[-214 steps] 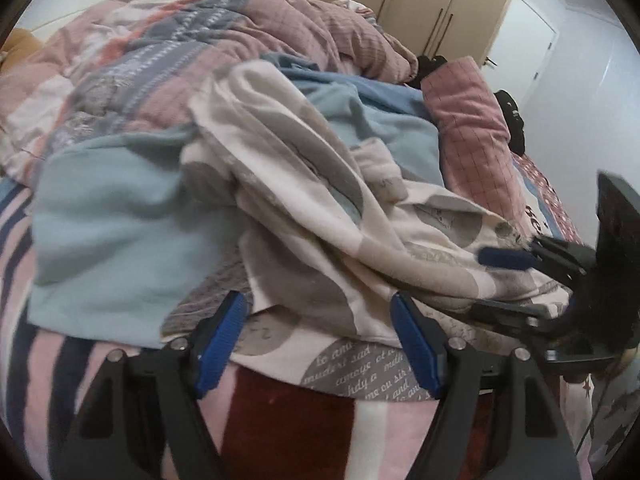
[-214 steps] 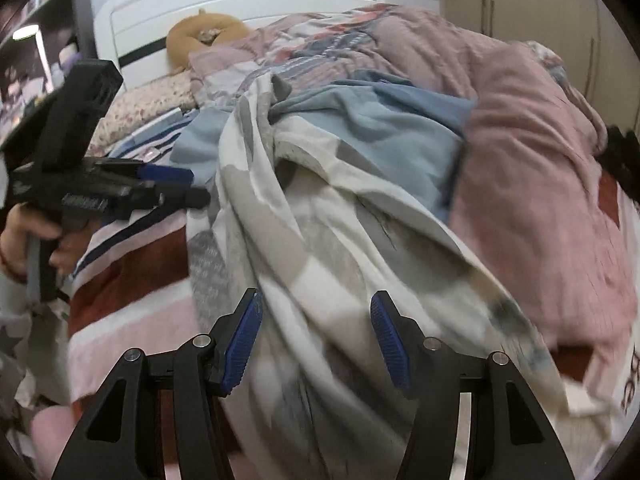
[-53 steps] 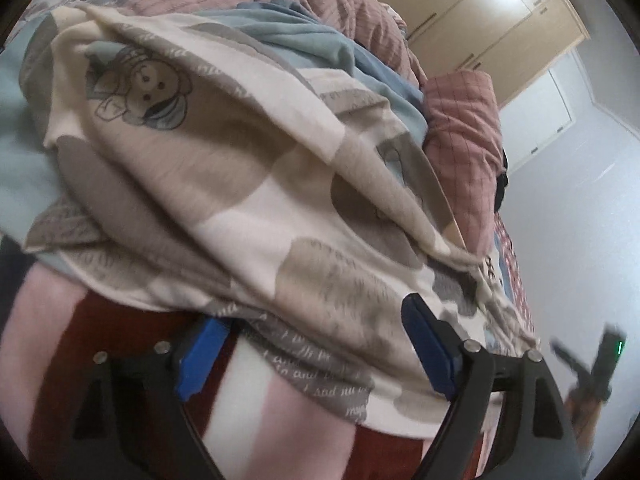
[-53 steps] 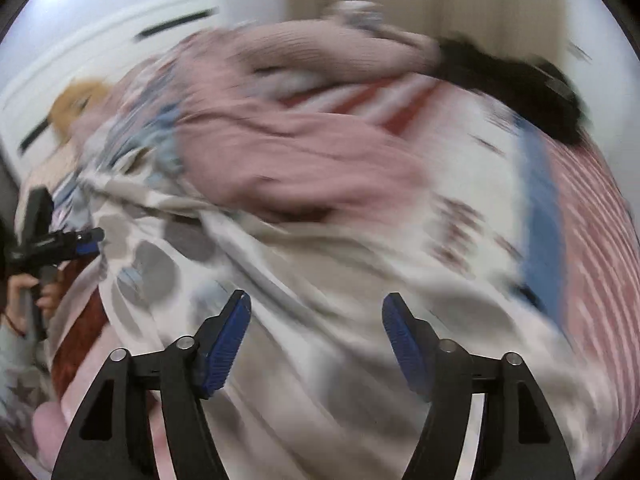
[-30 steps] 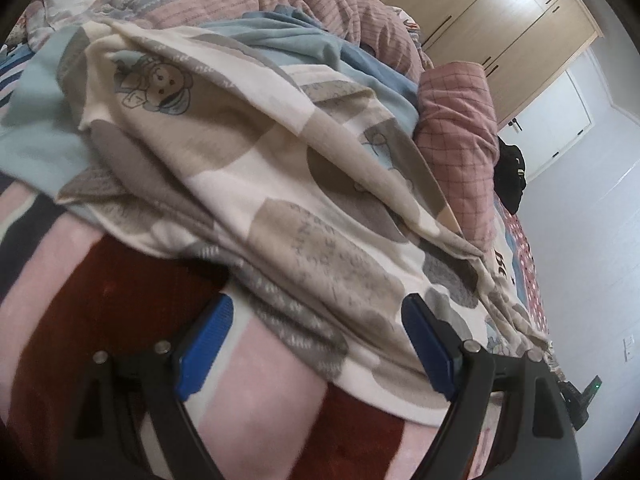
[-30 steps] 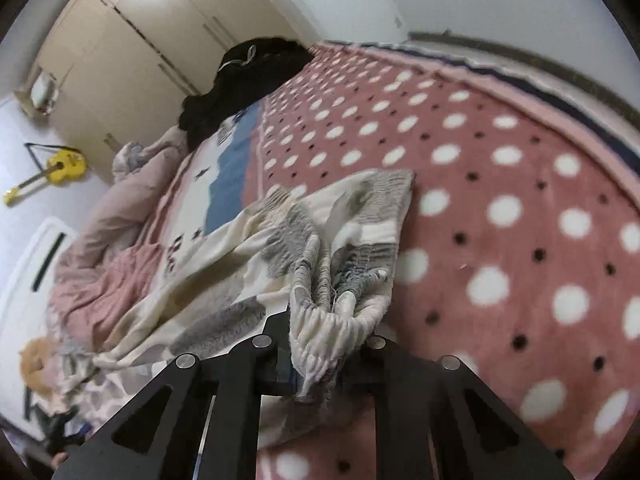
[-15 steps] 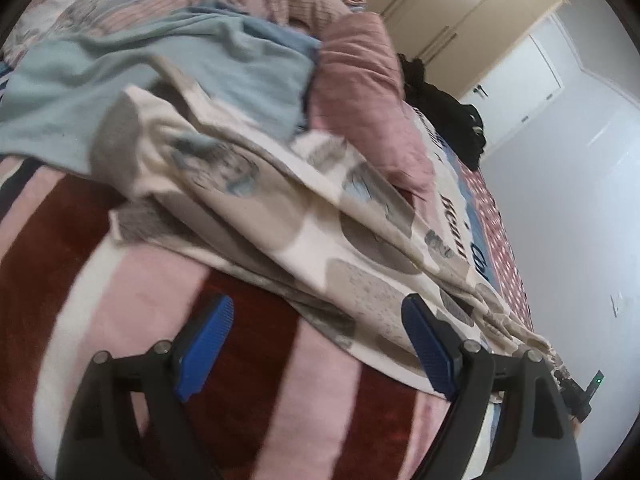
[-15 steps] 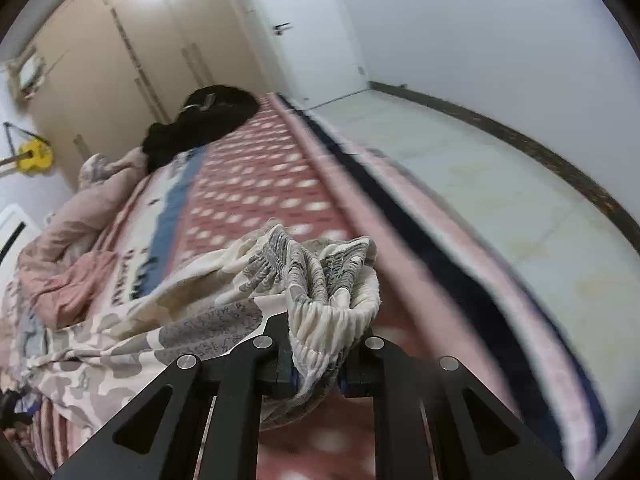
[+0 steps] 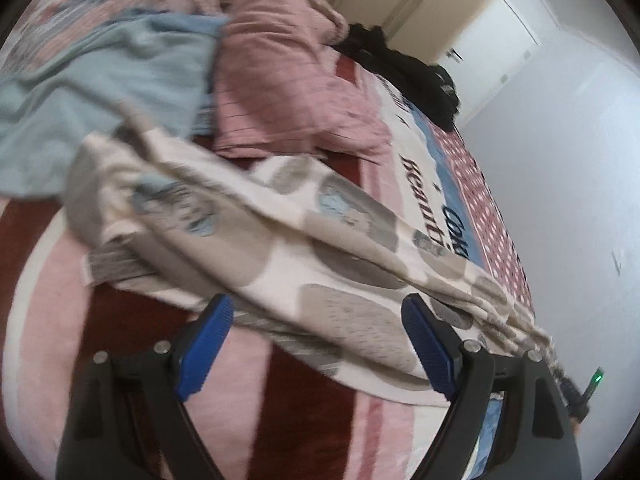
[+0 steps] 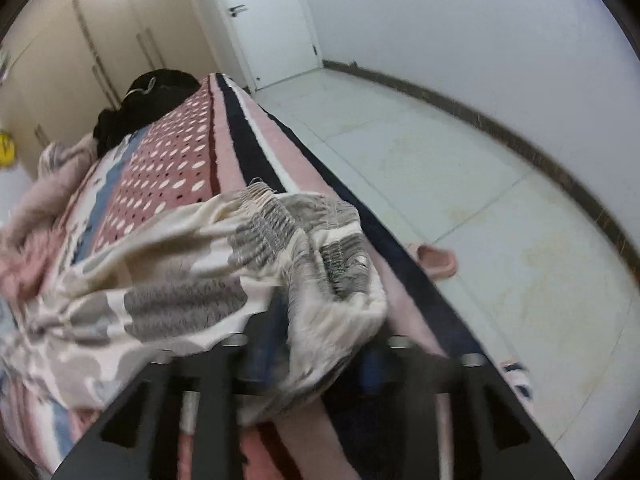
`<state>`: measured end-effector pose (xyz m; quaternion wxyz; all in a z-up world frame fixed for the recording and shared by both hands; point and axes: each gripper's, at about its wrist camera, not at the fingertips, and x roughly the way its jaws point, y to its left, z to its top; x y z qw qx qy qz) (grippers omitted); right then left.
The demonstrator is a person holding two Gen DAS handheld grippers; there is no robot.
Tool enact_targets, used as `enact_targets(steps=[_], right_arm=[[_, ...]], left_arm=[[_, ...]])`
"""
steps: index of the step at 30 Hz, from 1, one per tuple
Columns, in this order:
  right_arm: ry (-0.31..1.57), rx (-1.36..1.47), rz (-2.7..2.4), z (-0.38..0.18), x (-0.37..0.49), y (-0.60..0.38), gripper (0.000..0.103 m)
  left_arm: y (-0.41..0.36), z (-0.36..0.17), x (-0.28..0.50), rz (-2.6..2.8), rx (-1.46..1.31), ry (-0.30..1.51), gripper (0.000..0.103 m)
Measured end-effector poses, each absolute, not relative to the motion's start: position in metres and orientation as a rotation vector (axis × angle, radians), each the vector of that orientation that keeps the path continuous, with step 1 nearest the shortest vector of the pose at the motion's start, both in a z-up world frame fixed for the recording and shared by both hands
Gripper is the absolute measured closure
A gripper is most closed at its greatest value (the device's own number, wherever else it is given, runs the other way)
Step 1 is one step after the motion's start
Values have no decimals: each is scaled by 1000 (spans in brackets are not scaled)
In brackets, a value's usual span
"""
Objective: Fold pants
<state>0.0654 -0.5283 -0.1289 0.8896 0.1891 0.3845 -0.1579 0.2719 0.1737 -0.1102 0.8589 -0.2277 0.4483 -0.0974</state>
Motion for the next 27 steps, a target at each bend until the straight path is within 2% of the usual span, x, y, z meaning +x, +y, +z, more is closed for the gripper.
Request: enact_targets(steps=[6, 12, 20, 23, 27], right_arm=[[723, 230, -288, -82, 43, -495, 49], [690, 104, 58, -53, 85, -417, 48], [852, -122, 392, -91, 175, -306, 51], [945, -188, 437, -118, 200, -285, 51], [959, -298, 392, -138, 220, -274, 52]], left_arm=[[116, -98, 292, -324, -361, 962, 20], [48, -104, 303, -481, -245, 1041, 20], [3, -140, 315, -503, -72, 1162, 20], [-1, -142, 324, -475, -31, 1128, 20], [1, -143, 344, -422, -22, 1098, 20]])
